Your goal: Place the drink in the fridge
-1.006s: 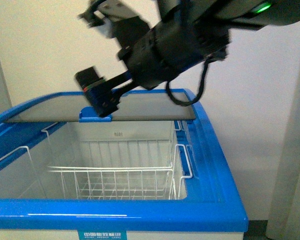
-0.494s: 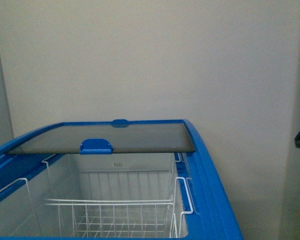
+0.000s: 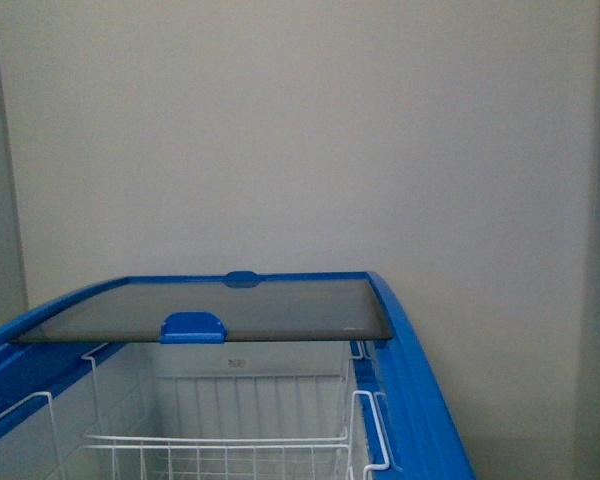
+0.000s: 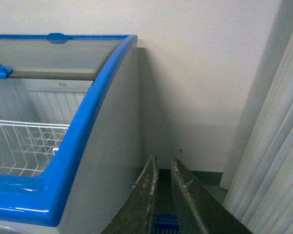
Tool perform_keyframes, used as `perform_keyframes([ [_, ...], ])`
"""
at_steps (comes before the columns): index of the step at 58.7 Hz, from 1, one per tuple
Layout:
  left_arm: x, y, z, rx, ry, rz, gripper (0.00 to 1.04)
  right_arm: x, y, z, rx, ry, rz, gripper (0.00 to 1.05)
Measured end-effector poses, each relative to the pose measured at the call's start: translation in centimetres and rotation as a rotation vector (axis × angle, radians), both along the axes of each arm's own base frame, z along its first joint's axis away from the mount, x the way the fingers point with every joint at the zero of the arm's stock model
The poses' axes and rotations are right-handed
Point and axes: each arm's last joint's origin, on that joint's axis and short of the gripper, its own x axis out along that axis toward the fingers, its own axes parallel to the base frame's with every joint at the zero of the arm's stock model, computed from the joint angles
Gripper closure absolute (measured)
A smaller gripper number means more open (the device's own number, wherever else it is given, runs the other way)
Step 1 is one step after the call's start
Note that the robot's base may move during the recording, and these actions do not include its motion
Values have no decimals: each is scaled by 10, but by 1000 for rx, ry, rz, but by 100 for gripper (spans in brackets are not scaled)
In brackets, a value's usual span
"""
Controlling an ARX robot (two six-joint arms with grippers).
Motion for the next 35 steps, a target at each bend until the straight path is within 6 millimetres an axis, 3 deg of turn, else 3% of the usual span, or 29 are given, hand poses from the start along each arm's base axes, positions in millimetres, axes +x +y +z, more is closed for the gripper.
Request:
perform_keyframes([
  [3,0,0,0,0,0,0,102,-4,-2,-6,-1,3,-3,102],
  [19,0,0,0,0,0,0,102,-19,-15,-24,-4,2,-7,102],
  [35,0,0,0,0,0,0,102,-33,-16,-37,-5,-3,-5,102],
])
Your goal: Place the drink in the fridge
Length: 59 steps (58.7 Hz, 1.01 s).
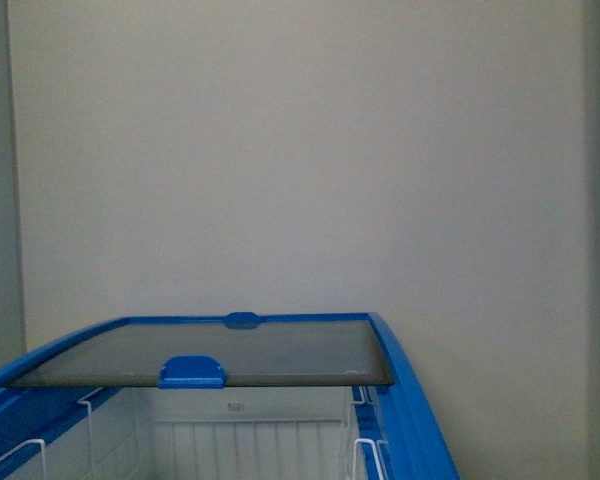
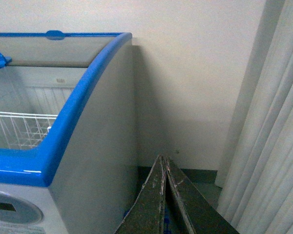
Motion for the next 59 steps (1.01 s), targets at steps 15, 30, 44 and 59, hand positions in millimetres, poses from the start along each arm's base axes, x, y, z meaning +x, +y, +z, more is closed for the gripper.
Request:
perform_keyframes([
  [15,0,0,0,0,0,0,102,-11,0,-10,0,2,0,102],
  [30,0,0,0,0,0,0,102,-18,0,-14,-1,-20,1,102],
  [44,0,0,0,0,0,0,102,-23,0,-15,-1,-19,1,102],
  [59,0,0,0,0,0,0,102,-26,0,-15,-1,-18,1,102],
])
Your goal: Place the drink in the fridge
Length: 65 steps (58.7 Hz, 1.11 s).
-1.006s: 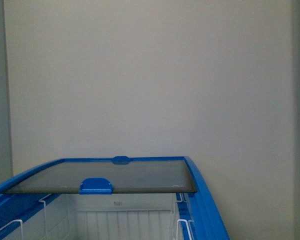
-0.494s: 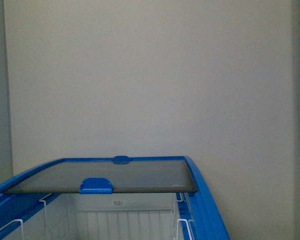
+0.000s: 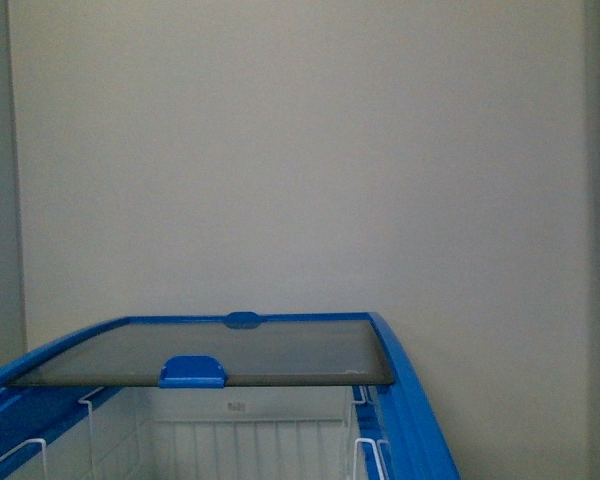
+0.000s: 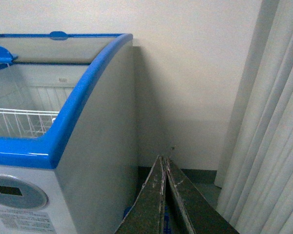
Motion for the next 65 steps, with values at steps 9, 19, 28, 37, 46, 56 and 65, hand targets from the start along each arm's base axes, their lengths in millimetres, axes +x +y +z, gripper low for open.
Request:
perform_keyframes([
  [9,0,0,0,0,0,0,102,-9,0,-4,0,26,0,102],
  [19,0,0,0,0,0,0,102,-11,0,-3,0,3,0,102],
  [28,0,0,0,0,0,0,94,-11,0,-3,-1,3,-1,88],
  [37,0,0,0,0,0,0,62,-11,0,-3,-1,3,-1,56],
  [46,0,0,0,0,0,0,30,-11,0,-3,-1,3,0,25],
  [56,0,0,0,0,0,0,7,-11,0,-3,0,3,0,6],
  [65,0,0,0,0,0,0,8,-11,0,-3,-1,3,0,7],
])
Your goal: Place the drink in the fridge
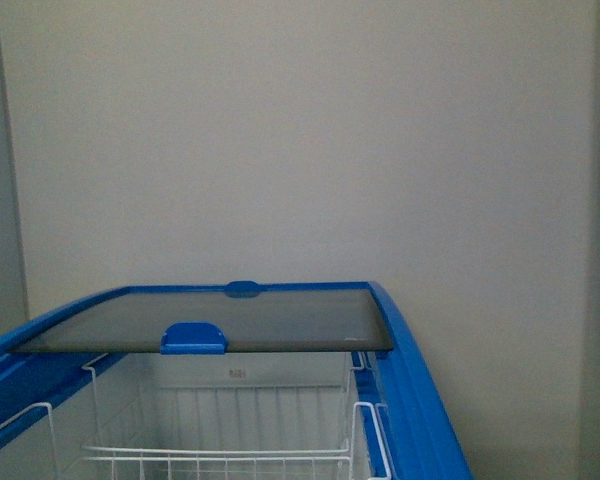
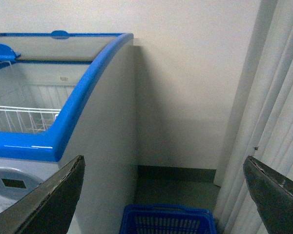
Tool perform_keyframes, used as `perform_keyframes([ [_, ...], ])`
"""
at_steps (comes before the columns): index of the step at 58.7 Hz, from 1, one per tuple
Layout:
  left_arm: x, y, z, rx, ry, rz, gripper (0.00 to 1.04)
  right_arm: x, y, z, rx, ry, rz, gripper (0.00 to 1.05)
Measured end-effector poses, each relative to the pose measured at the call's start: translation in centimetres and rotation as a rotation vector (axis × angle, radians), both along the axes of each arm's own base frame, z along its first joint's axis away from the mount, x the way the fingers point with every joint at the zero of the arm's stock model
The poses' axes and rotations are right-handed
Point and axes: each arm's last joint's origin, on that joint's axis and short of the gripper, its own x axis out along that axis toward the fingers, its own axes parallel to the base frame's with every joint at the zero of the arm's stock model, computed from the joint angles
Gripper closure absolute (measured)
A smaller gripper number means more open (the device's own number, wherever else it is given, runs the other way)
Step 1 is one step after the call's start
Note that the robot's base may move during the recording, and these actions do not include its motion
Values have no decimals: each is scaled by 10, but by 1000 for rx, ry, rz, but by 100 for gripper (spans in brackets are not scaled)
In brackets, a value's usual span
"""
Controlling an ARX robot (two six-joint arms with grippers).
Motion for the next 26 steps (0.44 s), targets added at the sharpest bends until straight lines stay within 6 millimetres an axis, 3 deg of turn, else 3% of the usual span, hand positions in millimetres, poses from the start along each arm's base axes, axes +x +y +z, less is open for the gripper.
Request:
perform_keyframes([
  [26,0,0,0,0,0,0,8,0,0,0,0,0,0,7],
])
